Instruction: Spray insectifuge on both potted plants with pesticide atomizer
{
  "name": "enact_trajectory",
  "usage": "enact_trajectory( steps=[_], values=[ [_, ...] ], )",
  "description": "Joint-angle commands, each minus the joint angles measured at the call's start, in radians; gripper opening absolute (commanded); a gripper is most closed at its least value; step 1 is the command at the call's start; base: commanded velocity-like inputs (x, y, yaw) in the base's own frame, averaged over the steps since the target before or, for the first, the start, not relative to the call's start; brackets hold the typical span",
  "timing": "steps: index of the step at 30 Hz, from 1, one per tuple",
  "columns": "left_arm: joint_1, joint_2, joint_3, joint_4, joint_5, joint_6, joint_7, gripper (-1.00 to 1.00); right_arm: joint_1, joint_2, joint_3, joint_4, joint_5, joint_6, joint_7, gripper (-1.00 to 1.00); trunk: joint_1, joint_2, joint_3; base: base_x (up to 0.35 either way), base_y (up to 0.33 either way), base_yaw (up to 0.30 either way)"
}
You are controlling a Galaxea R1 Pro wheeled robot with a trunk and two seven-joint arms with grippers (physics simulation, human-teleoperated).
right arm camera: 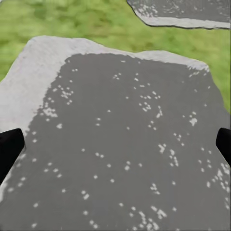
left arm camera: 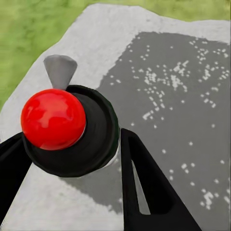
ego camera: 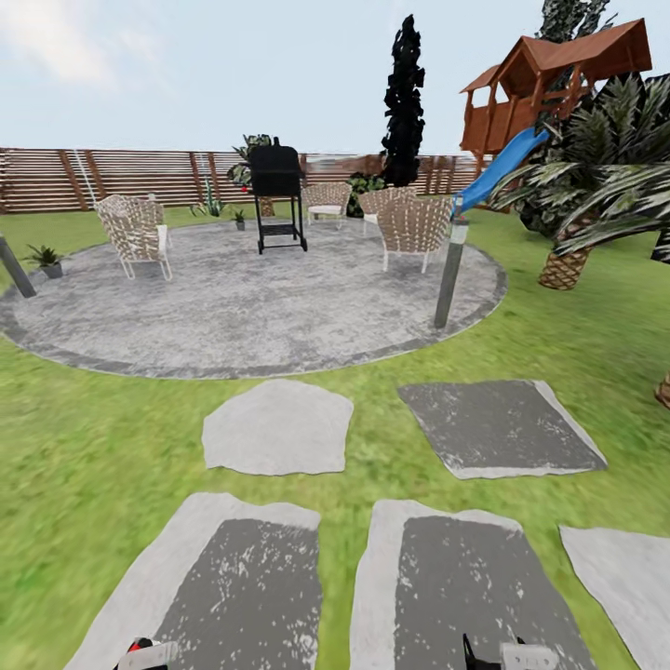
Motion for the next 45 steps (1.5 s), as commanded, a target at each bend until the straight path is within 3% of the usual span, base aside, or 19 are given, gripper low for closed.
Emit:
enact_trajectory(
  steps=[1,36,45],
  values=[
    [-0.001,0.000,0.000,0.001,0.002,-0.003,0.000,-1.00,0.000,0.000,0.001,0.000,0.001,-0.003,-0.003,1.00,0.000,0.000,-0.001,0.339,0.000,0.215],
    [-0.001,0.000,0.000,0.001,0.002,-0.003,0.000,-1.00,0.000,0.000,0.001,0.000,0.001,-0.003,-0.003,1.00,0.000,0.000,-0.001,0.339,0.000,0.212],
    [-0.001,0.000,0.000,0.001,0.002,-0.004,0.000,-1.00,0.000,0.000,0.001,0.000,0.001,-0.003,-0.003,1.00,0.000,0.000,-0.001,0.339,0.000,0.069]
  ],
)
